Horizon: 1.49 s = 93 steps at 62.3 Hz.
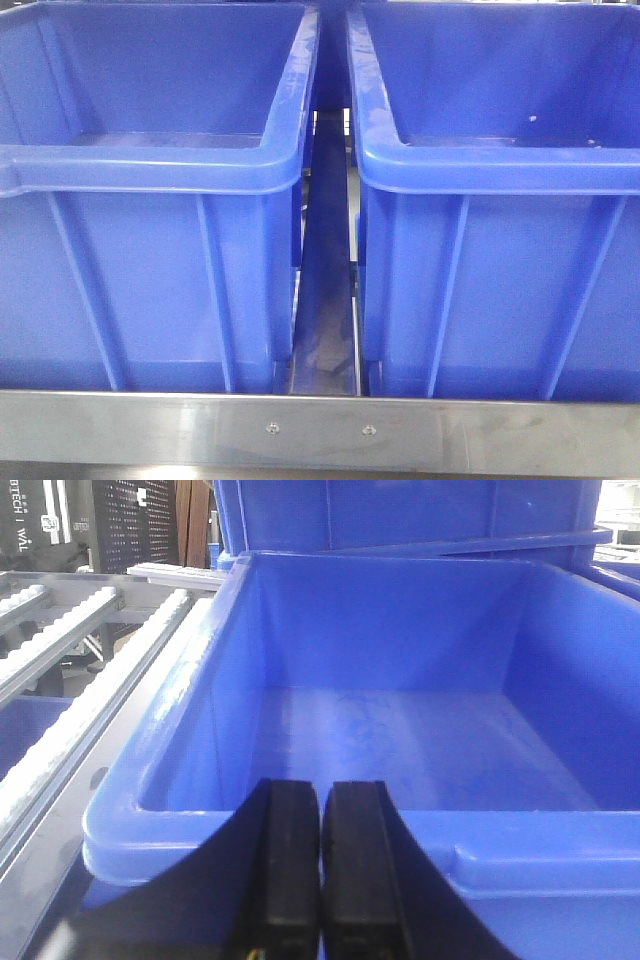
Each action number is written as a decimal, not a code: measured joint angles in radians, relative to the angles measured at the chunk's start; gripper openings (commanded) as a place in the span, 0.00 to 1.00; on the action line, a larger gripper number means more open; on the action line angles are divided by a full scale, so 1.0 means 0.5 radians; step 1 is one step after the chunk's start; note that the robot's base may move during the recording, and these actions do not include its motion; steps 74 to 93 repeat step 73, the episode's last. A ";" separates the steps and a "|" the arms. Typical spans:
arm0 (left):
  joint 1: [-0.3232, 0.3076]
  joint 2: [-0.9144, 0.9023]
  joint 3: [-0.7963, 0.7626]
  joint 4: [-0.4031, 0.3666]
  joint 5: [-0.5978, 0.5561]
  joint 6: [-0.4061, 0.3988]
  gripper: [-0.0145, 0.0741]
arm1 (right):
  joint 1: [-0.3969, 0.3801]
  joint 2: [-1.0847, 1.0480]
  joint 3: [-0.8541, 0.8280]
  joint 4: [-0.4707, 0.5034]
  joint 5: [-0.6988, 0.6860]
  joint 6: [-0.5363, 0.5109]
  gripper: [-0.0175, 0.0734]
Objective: Sort and place red and blue blocks on shelf
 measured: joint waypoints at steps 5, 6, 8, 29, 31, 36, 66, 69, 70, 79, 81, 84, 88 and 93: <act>0.000 0.000 0.000 0.000 0.000 0.005 0.31 | 0.000 0.000 0.000 0.000 0.000 0.000 0.26; 0.000 0.000 0.000 0.000 0.000 0.010 0.31 | 0.000 0.000 0.000 0.000 0.000 0.000 0.26; 0.000 0.000 0.000 0.000 0.000 0.018 0.31 | 0.000 0.000 0.000 0.000 0.000 0.000 0.26; 0.000 0.000 0.000 0.000 0.015 0.038 0.30 | 0.000 0.000 0.000 0.000 0.000 0.000 0.26; 0.000 0.000 0.000 0.000 0.015 0.038 0.31 | 0.000 0.000 0.000 0.000 0.000 0.000 0.26; 0.000 0.000 0.000 0.000 0.015 0.041 0.31 | 0.000 0.000 0.000 0.000 0.000 0.000 0.26; 0.000 0.000 0.000 0.000 0.015 0.045 0.30 | 0.000 0.000 0.000 0.000 0.000 0.000 0.26; 0.000 0.000 0.000 0.000 0.018 0.045 0.30 | 0.000 0.000 0.000 0.000 0.000 0.000 0.26; 0.000 0.000 0.000 0.000 0.018 0.045 0.31 | 0.000 0.000 0.000 0.000 0.000 0.000 0.26; 0.000 0.000 0.000 0.000 0.018 0.045 0.30 | 0.000 0.000 0.000 0.000 0.000 0.000 0.26; 0.000 0.000 0.000 0.000 0.018 0.045 0.30 | 0.000 0.000 0.000 0.000 0.000 0.000 0.26; 0.000 0.000 0.000 0.000 0.018 0.045 0.30 | 0.000 0.000 0.000 0.000 0.000 0.000 0.26; 0.000 0.000 0.000 0.000 0.018 0.045 0.30 | 0.000 0.000 0.000 0.000 0.000 0.000 0.26; 0.000 0.000 0.000 0.000 0.018 0.045 0.30 | 0.000 0.000 0.000 0.000 0.000 0.000 0.26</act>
